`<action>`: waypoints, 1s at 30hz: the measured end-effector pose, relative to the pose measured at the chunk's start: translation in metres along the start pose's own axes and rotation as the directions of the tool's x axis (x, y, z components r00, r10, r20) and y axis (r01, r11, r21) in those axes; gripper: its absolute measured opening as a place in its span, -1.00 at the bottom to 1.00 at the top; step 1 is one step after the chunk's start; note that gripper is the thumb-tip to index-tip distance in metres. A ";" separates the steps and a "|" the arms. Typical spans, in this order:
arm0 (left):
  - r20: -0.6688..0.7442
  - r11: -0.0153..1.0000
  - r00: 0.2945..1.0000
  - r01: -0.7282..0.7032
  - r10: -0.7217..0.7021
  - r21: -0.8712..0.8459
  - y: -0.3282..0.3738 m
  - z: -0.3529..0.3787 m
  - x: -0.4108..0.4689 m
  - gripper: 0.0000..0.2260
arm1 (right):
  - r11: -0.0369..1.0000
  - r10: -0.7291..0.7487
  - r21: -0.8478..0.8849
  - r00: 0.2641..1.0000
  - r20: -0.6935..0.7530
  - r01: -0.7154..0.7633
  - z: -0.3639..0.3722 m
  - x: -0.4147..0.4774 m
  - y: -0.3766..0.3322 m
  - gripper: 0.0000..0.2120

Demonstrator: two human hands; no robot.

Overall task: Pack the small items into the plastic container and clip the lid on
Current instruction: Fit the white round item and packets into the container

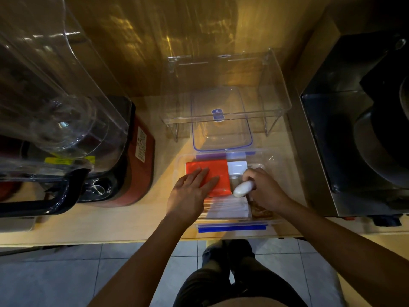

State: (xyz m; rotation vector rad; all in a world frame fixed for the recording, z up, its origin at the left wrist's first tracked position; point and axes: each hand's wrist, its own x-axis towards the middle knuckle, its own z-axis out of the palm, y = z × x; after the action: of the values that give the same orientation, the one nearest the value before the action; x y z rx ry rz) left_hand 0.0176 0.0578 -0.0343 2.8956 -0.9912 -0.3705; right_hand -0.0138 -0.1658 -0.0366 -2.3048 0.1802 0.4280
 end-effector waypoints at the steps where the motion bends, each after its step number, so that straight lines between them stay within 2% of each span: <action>1: -0.001 1.000 1.000 0.001 -0.001 0.000 0.000 0.000 0.000 -0.37 | 0.999 -0.021 0.029 1.000 0.005 0.021 -0.001 0.000 0.001 -0.70; 4: -0.004 1.000 1.000 0.004 -0.004 -0.013 0.000 0.000 0.000 -0.41 | 0.995 -0.063 0.079 0.996 0.069 0.058 -0.002 0.000 -0.001 -0.78; 9: -0.002 1.000 1.000 0.009 -0.009 -0.022 0.000 -0.001 0.000 -0.43 | 0.966 0.098 0.232 0.990 0.098 -0.118 -0.002 -0.002 -0.004 -0.76; 14: 0.003 1.000 1.000 0.005 -0.004 -0.016 0.000 -0.002 0.000 -0.41 | 0.992 0.112 0.045 0.990 0.084 -0.116 0.000 0.002 -0.007 -0.70; 30: 0.026 1.000 1.000 0.006 -0.006 -0.017 0.000 -0.003 0.001 -0.39 | 0.981 0.186 -0.050 0.981 -0.049 -0.188 0.010 0.000 -0.011 -0.63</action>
State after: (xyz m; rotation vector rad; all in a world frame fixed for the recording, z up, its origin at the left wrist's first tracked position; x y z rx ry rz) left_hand 0.0186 0.0572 -0.0319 2.8860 -0.9780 -0.4153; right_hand -0.0133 -0.1508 -0.0361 -2.3610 0.4142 0.4815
